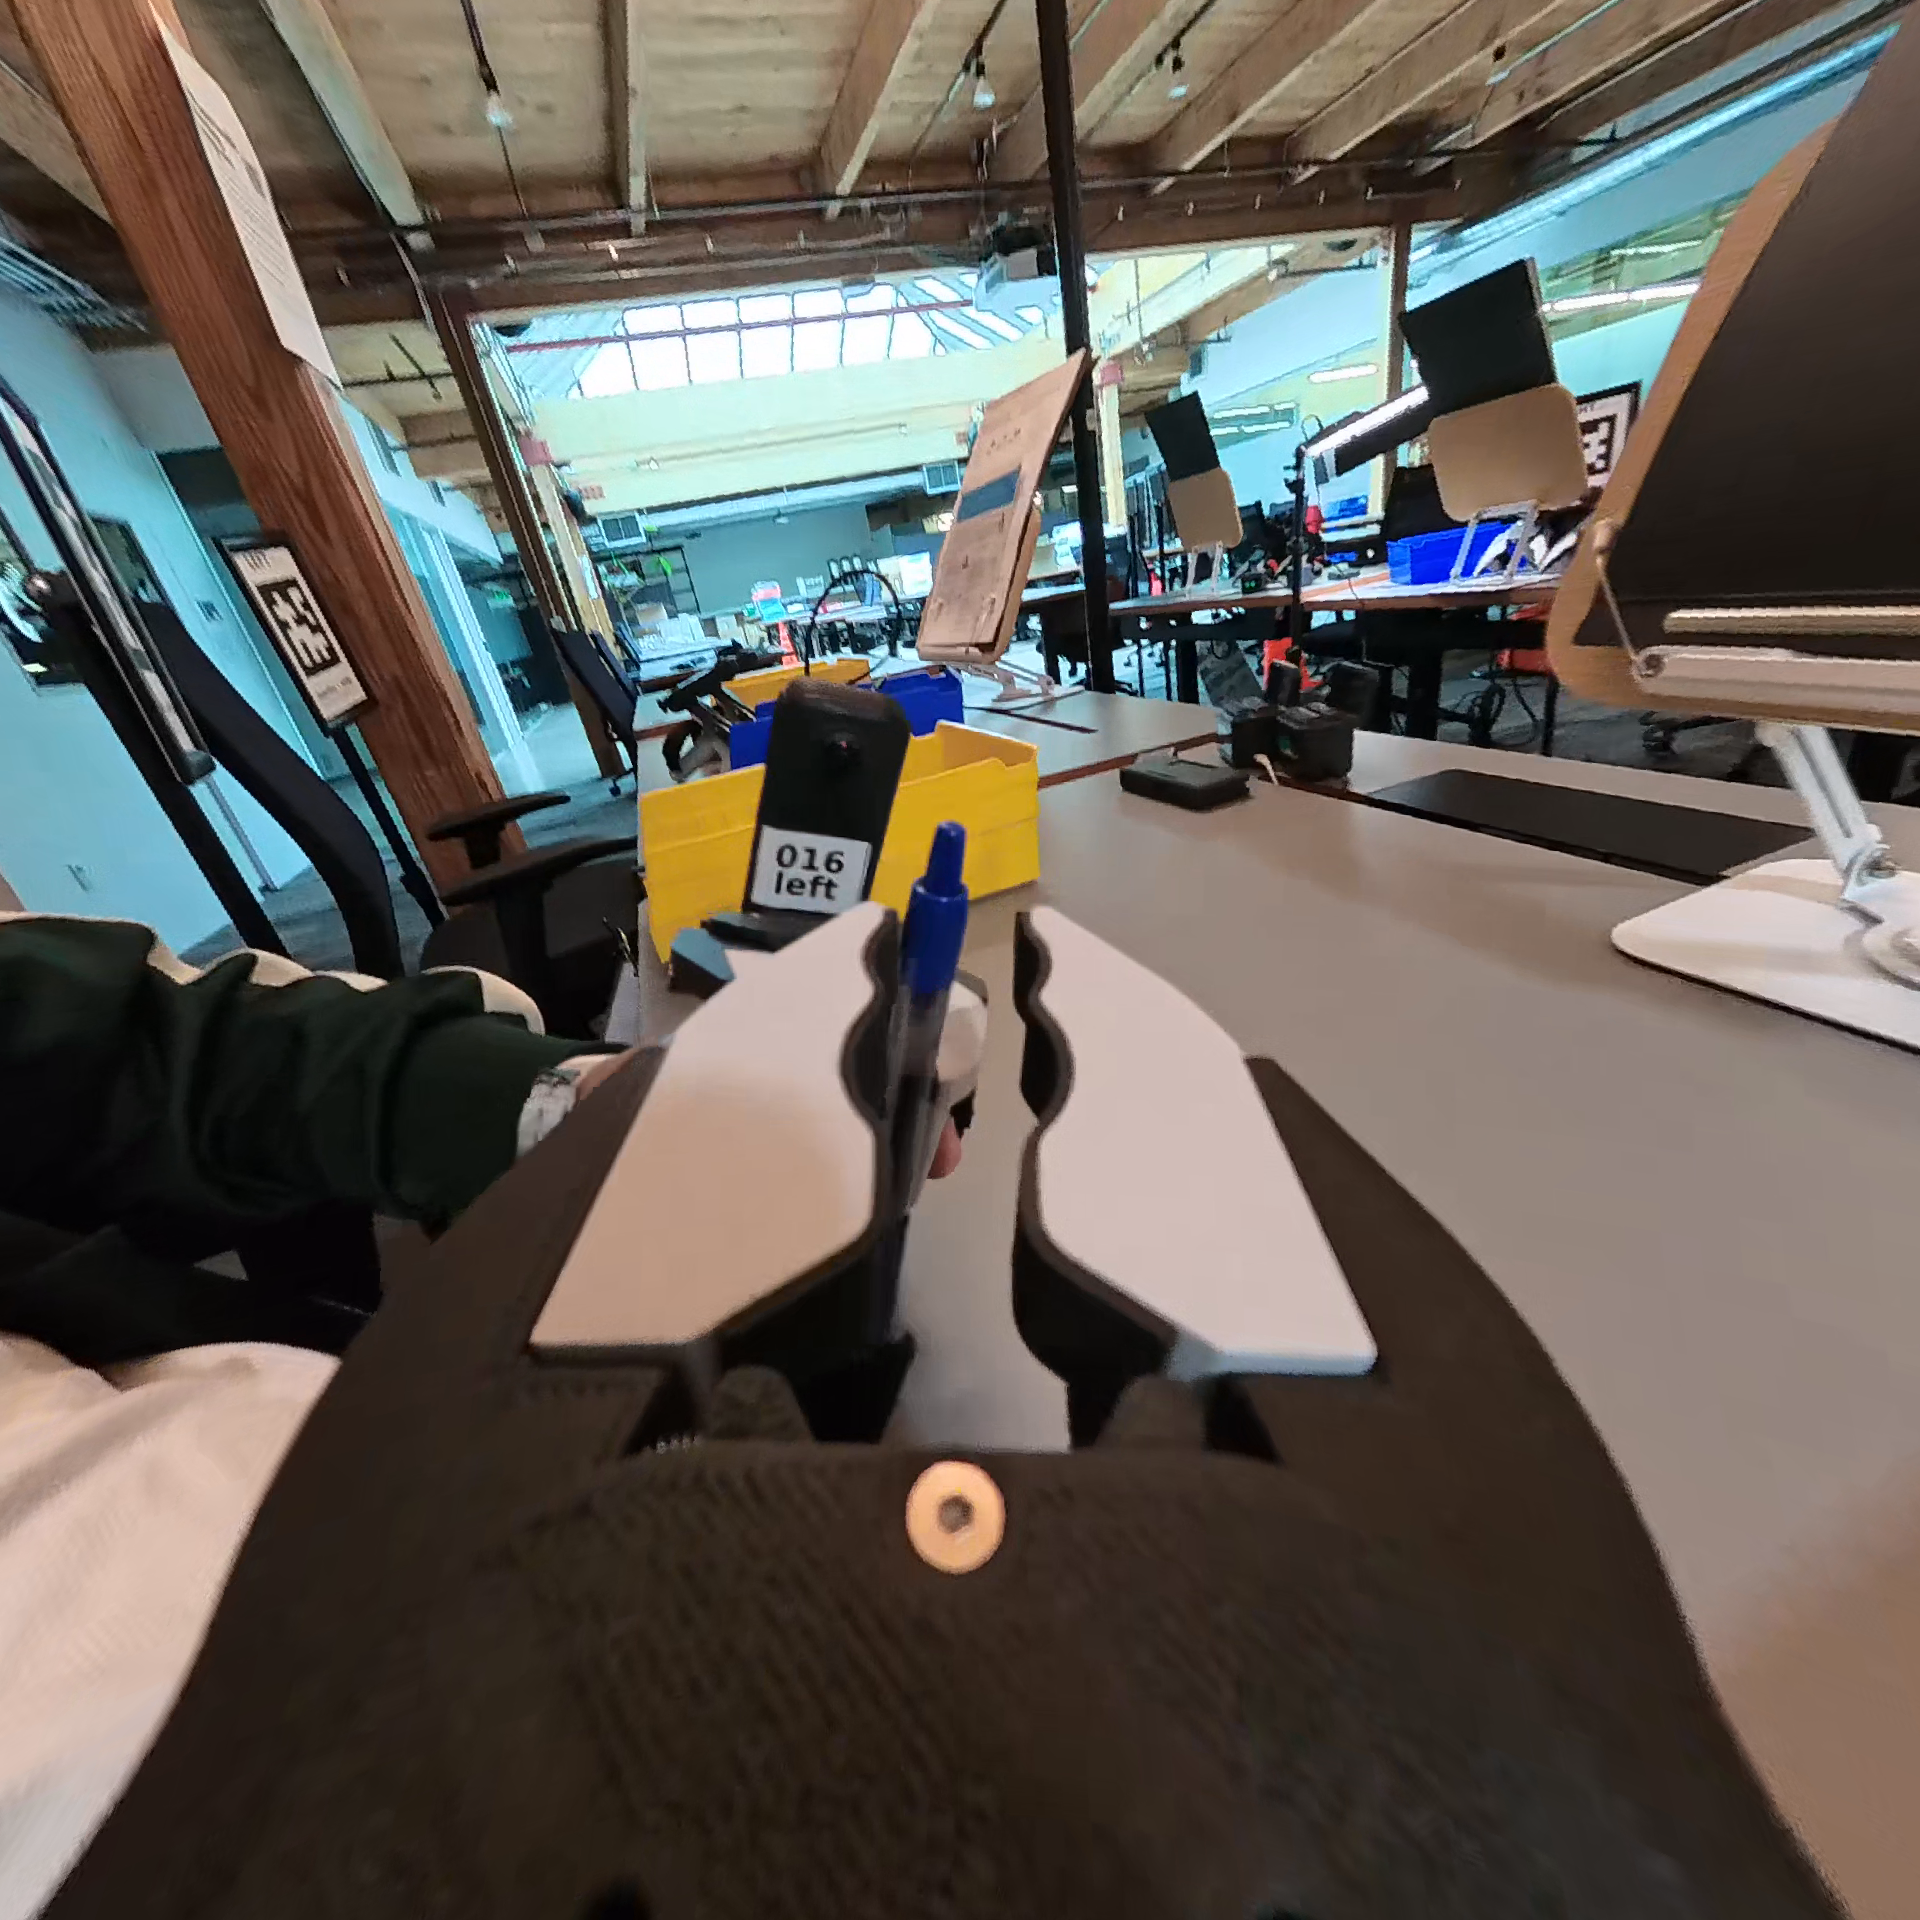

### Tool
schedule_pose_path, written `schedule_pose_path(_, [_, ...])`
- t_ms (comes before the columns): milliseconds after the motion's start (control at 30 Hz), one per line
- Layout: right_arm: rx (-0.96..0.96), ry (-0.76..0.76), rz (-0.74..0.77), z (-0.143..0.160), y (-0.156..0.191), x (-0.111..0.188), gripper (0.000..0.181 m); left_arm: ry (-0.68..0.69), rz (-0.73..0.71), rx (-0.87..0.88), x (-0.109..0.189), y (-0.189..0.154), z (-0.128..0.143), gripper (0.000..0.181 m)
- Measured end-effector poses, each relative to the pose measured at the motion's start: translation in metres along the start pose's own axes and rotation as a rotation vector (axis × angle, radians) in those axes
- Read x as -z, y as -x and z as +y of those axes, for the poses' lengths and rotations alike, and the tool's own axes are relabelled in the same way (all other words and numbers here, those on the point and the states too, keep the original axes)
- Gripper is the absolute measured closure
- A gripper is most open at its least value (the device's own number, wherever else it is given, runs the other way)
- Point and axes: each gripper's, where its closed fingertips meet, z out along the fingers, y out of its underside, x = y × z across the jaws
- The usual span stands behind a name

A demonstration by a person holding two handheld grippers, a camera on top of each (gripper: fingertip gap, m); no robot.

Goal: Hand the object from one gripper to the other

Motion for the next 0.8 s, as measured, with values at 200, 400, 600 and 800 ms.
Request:
schedule_pose_path(200, [0.087,0.027,-0.001,0.001,0.007,-0.002,0.170,0.015,-0.004,-0.037,-0.002,-0.001,0.004,0.173])
schedule_pose_path(400, [0.110,0.040,-0.028,0.003,0.007,0.000,0.170,0.016,-0.029,-0.083,0.002,0.002,0.000,0.146])
schedule_pose_path(600, [0.066,0.022,-0.065,0.000,0.006,0.005,0.170,0.080,-0.033,-0.155,0.002,0.001,0.006,0.141])
schedule_pose_path(800, [0.043,0.052,-0.113,0.006,0.011,0.004,0.170,0.129,-0.070,-0.304,0.002,-0.001,0.008,0.143])
